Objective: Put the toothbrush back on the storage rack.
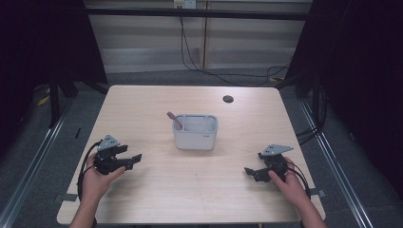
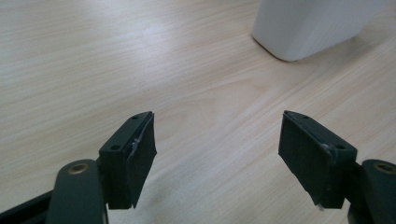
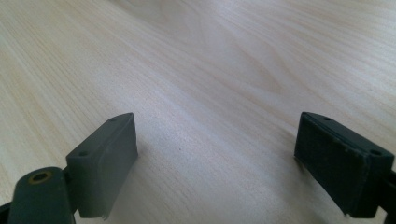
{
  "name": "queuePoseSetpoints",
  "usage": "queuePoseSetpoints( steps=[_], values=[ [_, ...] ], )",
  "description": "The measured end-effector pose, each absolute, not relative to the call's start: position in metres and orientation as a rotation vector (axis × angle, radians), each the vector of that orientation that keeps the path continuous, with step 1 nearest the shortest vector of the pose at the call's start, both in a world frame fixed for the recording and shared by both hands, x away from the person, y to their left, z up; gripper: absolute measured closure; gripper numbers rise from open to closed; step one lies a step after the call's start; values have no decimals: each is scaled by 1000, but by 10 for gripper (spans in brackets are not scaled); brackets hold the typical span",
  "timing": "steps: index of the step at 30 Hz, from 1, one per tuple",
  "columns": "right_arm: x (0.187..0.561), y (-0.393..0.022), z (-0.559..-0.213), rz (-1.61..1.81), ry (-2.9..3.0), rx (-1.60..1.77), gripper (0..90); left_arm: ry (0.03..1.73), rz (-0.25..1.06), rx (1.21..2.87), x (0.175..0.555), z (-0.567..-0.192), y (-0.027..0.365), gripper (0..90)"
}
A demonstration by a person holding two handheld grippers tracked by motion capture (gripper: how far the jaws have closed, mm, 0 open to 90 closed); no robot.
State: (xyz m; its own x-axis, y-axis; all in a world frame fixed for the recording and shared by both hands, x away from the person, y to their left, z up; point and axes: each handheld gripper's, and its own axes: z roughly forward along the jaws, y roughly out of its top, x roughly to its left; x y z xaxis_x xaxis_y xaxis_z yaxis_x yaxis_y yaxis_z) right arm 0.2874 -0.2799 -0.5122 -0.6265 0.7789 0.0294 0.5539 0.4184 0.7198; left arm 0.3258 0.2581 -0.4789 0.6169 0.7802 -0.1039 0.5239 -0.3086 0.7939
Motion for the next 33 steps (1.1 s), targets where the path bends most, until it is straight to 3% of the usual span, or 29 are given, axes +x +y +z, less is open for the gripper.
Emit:
queuePoseSetpoints(
  steps=[33],
  values=[
    [287,-280,-512,1027,2368,1152,126,1033,384,2103,319,-499,272,233]
  ],
)
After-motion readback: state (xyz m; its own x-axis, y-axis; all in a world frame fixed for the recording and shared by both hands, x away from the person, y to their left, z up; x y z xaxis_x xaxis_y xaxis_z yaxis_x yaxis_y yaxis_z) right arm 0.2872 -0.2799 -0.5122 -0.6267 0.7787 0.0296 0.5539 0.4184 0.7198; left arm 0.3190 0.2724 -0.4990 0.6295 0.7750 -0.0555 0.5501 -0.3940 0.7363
